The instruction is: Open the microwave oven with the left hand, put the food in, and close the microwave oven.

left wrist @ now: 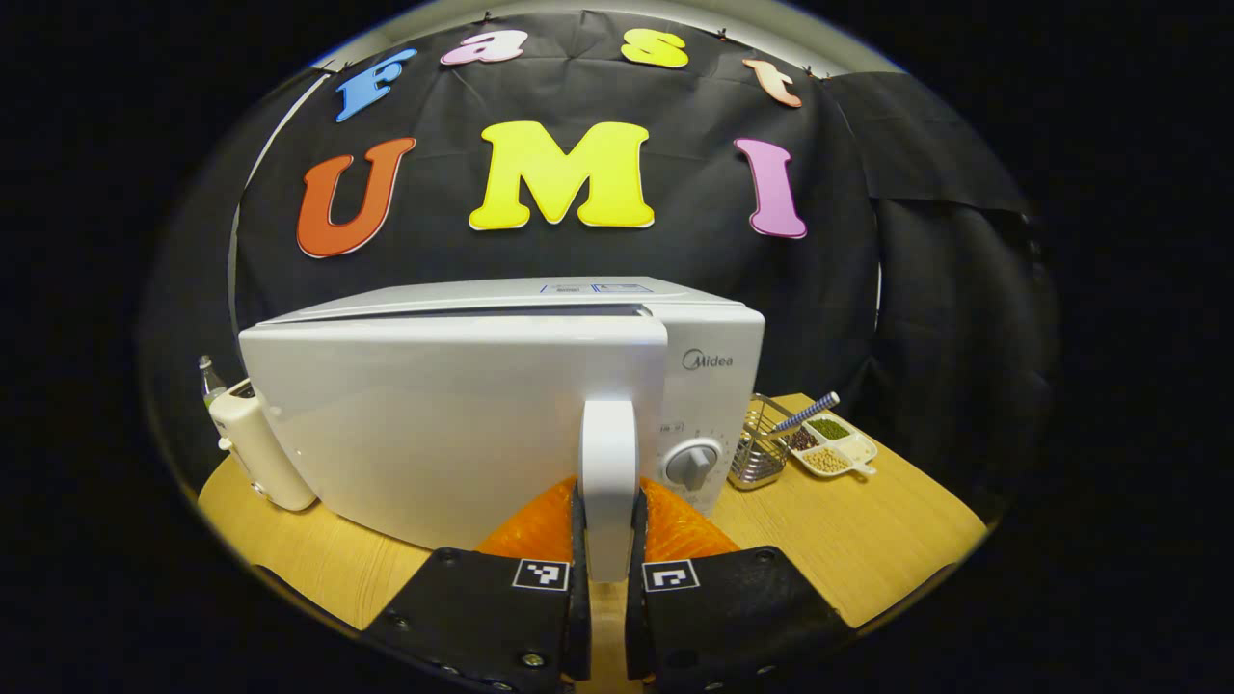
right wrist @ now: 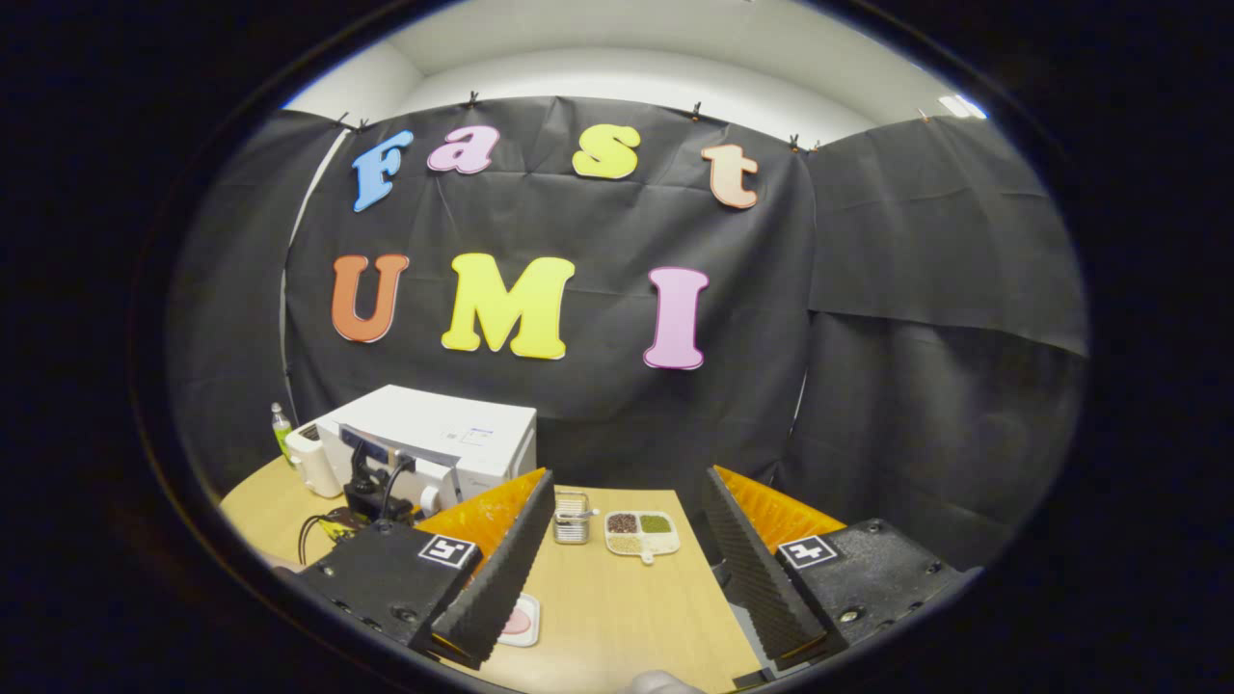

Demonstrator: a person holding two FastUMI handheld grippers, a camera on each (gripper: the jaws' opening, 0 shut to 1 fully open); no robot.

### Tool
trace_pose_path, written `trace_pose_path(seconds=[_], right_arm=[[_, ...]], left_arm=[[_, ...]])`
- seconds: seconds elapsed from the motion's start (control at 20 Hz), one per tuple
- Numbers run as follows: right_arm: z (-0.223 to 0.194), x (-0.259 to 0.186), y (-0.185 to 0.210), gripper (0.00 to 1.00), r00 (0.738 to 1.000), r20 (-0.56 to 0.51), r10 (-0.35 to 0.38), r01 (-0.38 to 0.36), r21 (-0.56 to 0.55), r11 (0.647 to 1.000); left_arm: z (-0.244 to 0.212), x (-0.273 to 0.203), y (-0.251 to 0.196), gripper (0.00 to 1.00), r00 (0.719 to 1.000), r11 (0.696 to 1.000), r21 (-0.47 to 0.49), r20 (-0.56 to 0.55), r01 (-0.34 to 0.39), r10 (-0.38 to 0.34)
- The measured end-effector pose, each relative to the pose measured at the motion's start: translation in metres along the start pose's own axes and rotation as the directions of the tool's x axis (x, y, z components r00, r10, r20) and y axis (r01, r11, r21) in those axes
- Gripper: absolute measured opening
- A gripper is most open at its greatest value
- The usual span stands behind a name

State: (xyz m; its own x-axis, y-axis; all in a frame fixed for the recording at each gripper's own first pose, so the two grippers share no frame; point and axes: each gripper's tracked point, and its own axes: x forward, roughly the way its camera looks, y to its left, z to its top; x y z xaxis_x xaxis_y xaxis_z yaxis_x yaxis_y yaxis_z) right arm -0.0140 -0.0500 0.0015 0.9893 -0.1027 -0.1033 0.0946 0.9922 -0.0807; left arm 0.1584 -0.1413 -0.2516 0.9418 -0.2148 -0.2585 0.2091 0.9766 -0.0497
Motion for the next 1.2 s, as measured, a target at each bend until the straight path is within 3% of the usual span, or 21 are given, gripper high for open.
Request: trace_pose_path(seconds=[0.15,0.35,0.7,1.0,1.15,1.2], right_arm=[[-0.002,-0.002,0.012,0.99,1.0,0.002,0.025,-0.025,0.014,1.0],[0.0,-0.004,0.044,0.99,0.995,-0.004,0.1,-0.1,0.024,0.995],[0.007,-0.013,0.108,0.99,0.974,0.032,0.226,-0.225,-0.032,0.974],[0.006,-0.022,0.142,0.99,0.959,0.043,0.281,-0.28,-0.035,0.959],[0.008,-0.022,0.151,0.99,0.956,0.057,0.288,-0.286,-0.048,0.957],[0.007,-0.023,0.153,0.99,0.955,0.056,0.292,-0.289,-0.048,0.956]], left_arm=[[-0.012,-0.039,0.009,0.13,1.0,0.999,0.02,-0.005,0.029,-0.029],[-0.026,-0.088,0.032,0.13,1.0,1.0,0.024,-0.012,-0.001,0.002],[-0.045,-0.15,0.082,0.14,0.992,0.993,0.012,-0.042,-0.115,0.115],[-0.058,-0.192,0.142,0.17,0.968,0.97,0.029,-0.061,-0.243,0.244],[-0.06,-0.207,0.17,0.49,0.956,0.957,0.049,-0.048,-0.286,0.288],[-0.06,-0.211,0.175,0.72,0.955,0.956,0.036,-0.052,-0.29,0.291]])
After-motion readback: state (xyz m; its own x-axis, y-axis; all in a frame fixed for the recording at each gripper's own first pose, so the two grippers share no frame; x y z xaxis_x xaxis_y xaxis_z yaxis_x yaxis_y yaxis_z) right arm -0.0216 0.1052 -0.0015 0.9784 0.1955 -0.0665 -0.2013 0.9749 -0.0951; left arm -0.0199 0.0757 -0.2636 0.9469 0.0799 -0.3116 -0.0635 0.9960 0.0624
